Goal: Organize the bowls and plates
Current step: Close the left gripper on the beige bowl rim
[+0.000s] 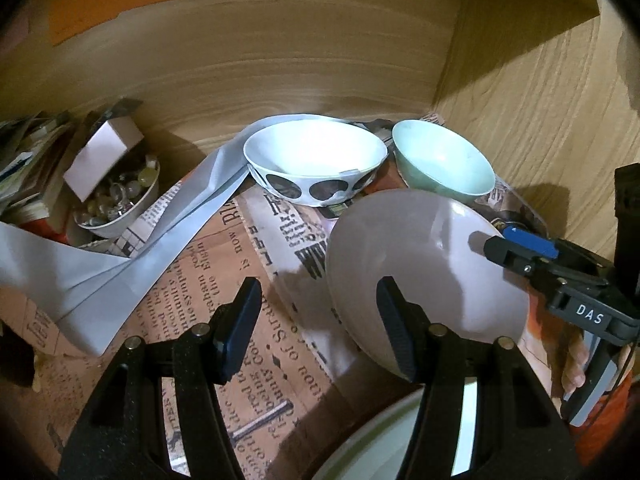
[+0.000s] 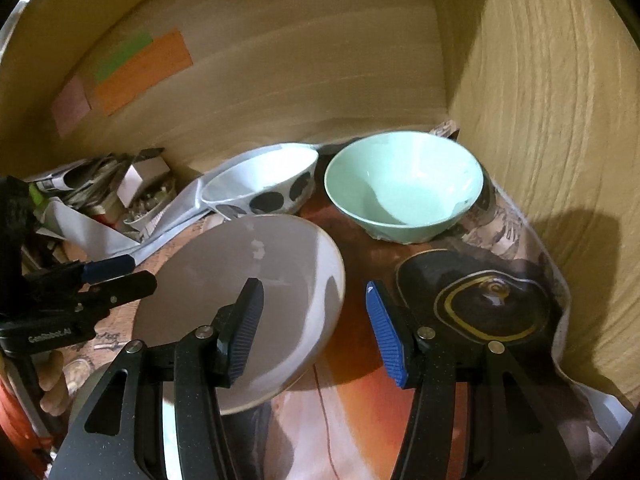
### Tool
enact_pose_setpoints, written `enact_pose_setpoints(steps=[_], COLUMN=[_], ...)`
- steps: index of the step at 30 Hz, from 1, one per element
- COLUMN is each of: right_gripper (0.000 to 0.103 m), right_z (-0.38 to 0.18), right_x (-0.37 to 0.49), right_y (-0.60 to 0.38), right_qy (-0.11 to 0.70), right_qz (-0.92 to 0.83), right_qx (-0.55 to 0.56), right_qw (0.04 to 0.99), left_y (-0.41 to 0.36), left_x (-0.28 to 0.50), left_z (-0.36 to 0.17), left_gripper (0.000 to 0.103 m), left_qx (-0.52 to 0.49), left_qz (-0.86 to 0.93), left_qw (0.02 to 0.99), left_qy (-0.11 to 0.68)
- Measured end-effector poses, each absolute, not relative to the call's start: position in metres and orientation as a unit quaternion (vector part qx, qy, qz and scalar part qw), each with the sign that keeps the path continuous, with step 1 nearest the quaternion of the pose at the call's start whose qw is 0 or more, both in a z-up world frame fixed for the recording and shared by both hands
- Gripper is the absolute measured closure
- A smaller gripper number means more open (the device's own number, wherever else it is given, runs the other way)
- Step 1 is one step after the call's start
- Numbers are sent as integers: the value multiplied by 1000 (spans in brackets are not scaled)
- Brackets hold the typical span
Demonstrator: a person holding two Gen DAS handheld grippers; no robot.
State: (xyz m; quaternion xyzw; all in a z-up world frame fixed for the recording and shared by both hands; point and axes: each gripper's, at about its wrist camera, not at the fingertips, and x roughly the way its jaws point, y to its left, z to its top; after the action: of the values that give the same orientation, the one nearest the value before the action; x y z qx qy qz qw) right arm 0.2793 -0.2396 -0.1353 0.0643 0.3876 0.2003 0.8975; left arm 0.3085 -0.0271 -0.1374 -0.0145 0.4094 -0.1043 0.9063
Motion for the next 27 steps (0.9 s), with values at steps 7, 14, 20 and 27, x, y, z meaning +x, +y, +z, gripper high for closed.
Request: enact_pose_setpoints(steps=[7, 14, 20, 27], right_gripper=[68, 82, 85, 85], right_z=[-145, -154, -155, -154], right_x=[288, 294, 292, 290], right_y=[-239, -238, -236, -234], right_qy=[398, 414, 413, 409], right_qz=[208, 214, 220, 212], right_qx=[70, 81, 80, 79], right_qw=[891, 881, 880, 884], left_y=[-27, -28, -28, -37], left_x=[320, 325, 327, 324], left_z=[-148, -153, -155, -155], left_gripper=[68, 78, 82, 89], left_qx=[-29, -40, -52, -31], left_qz=[-126, -138, -146, -145], left_qw=[892, 884, 879, 880], left_qy=[433, 444, 451, 451])
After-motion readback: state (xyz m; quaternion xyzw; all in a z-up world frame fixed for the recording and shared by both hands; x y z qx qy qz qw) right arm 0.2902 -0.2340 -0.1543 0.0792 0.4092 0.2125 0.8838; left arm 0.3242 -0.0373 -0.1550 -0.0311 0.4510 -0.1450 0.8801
